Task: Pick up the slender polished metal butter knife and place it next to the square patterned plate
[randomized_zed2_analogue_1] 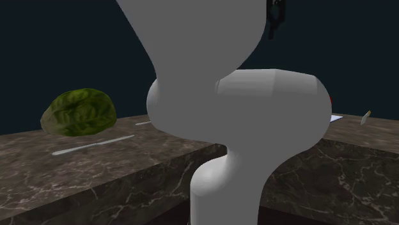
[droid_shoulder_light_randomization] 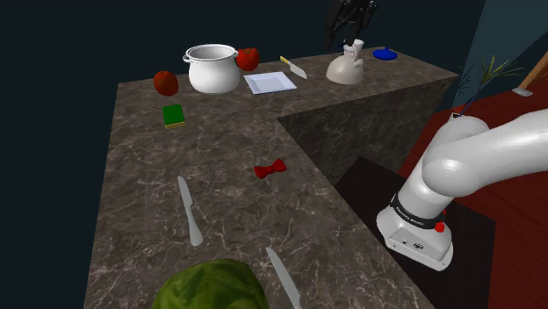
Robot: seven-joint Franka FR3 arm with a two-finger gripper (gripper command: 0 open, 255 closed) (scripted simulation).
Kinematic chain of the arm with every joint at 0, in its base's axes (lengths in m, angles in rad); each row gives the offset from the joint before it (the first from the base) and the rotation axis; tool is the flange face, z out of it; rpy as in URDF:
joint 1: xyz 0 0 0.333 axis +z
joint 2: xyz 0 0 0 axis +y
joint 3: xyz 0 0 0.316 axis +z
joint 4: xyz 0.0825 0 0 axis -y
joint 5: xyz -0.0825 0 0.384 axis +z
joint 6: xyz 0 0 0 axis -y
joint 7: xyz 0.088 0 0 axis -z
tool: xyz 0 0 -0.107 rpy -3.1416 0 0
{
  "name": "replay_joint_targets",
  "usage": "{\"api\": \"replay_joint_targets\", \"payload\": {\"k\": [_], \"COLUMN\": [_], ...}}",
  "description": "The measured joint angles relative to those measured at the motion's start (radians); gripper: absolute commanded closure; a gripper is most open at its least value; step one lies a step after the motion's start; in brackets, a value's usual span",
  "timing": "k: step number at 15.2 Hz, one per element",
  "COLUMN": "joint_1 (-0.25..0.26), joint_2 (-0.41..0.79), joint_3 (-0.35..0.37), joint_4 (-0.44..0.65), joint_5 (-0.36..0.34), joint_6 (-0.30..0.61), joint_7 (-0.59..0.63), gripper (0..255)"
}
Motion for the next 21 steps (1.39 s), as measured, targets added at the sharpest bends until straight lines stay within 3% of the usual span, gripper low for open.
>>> {"api": "replay_joint_targets", "payload": {"k": [3,10,21], "joint_1": [0.004,0.032,0.051], "joint_2": [0.006,0.081,0.340], "joint_3": [0.025,0.174,0.414], "joint_4": [-0.017,-0.064,0.001], "joint_5": [0.011,0.071,0.112], "joint_6": [0.017,0.110,0.258], "joint_7": [0.028,0.191,0.468], "gripper": [0,0,0]}}
